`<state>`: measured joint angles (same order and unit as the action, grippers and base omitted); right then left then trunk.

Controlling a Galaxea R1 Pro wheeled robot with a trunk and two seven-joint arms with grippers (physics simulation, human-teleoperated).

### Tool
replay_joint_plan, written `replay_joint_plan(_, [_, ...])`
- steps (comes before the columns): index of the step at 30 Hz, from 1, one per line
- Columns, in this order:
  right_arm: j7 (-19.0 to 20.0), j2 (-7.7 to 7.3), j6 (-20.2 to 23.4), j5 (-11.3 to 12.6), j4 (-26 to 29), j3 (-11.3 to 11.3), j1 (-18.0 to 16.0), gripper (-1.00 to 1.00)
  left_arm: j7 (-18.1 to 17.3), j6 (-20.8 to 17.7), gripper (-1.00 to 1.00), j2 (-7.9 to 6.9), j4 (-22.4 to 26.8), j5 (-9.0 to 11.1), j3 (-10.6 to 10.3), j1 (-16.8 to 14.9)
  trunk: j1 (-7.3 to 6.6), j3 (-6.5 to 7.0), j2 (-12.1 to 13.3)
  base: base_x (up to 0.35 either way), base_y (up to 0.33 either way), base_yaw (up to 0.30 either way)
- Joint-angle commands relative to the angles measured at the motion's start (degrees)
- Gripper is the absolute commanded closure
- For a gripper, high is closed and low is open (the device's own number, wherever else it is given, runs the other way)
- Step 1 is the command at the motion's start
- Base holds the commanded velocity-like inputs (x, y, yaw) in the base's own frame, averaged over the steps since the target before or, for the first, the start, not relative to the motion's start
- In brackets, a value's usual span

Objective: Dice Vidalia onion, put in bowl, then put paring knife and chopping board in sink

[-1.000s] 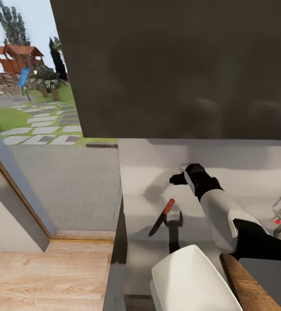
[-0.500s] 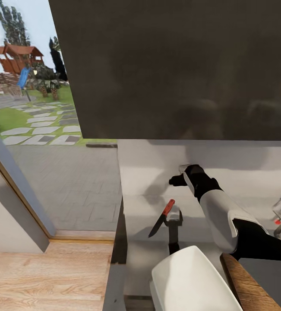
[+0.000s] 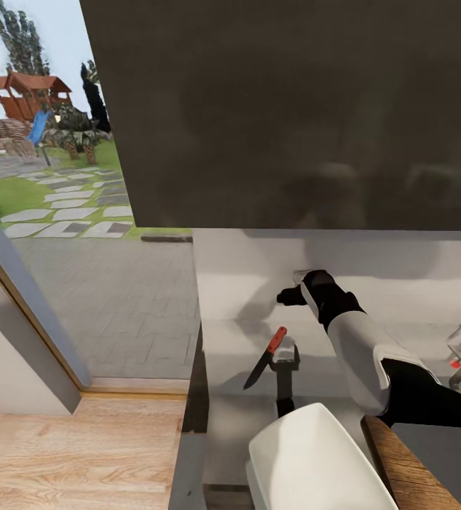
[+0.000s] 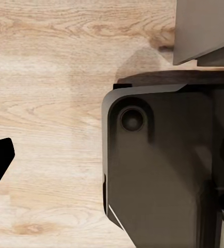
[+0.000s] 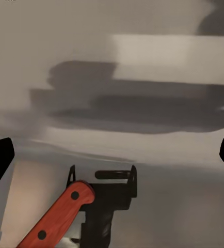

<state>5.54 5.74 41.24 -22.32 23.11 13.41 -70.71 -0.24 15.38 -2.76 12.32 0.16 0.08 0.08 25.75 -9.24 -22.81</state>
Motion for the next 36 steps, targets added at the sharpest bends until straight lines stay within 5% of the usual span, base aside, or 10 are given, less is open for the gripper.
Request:
replay_joint_plan(1, [0.50, 0.06, 0.24, -0.62, 0.07, 0.39, -0.04, -1.00, -0.03, 0.09, -1.00, -0.01, 0.07, 0.02, 0.00, 0.01, 0.03, -0.11, -0.11, 0.000, 0.000, 0.000])
replay_joint_plan(36, [0.47, 0.07, 0.08, -0.62, -2.02, 0.39, -0.04, -1.00, -0.03, 0.09, -1.00, -0.05, 0.03, 0.10, 0.00, 0.01, 0.03, -0.11, -0.11, -0.040, 0.000, 0.000])
